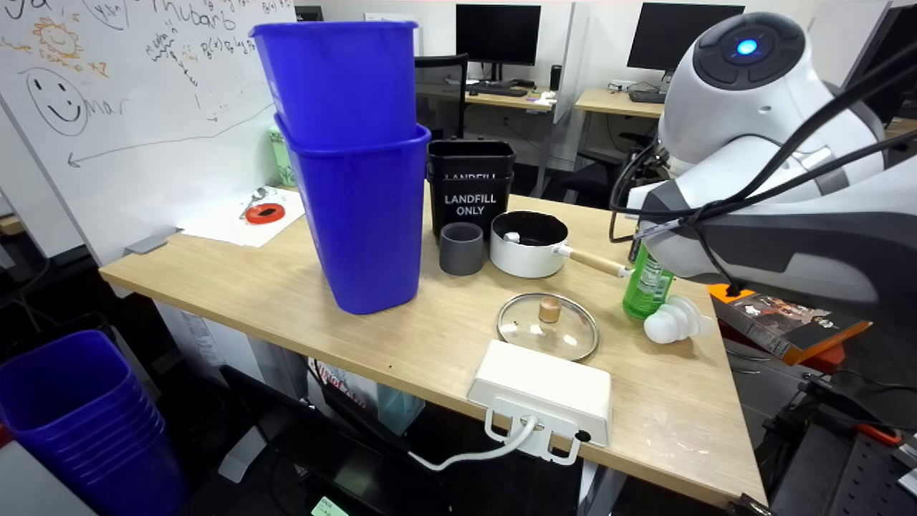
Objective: Move the green bottle to the right
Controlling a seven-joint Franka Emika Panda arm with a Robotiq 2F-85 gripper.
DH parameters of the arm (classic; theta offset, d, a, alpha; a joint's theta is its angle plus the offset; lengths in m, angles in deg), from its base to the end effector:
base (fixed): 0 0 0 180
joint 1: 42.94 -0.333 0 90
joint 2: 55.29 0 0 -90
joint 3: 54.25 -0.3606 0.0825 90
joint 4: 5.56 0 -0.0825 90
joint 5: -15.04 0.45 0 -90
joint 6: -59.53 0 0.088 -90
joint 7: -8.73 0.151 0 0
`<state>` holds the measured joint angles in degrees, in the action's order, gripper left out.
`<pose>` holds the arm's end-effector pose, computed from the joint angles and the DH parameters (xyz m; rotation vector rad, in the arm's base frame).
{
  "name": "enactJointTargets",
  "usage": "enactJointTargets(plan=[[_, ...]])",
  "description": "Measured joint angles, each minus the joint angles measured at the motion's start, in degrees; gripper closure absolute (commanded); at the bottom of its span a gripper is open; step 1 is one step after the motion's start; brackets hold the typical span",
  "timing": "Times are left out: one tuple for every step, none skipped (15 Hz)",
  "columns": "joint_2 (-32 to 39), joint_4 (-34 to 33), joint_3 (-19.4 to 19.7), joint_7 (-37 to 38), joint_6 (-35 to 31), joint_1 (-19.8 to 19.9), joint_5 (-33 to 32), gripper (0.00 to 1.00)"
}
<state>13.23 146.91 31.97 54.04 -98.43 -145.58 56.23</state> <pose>0.4776 -0.0260 0.2669 2.0803 -1.2179 0.9979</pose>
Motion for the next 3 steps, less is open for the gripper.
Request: enactJointTargets(plan=[[0.01, 0.04, -0.31, 0.21, -0.01, 0.00, 0.00, 0.00], [0.01, 0.04, -0.48, 0.32, -0.02, 0.00, 0.00, 0.00], [0.01, 0.04, -0.50, 0.34, -0.02, 0.00, 0.00, 0.00]])
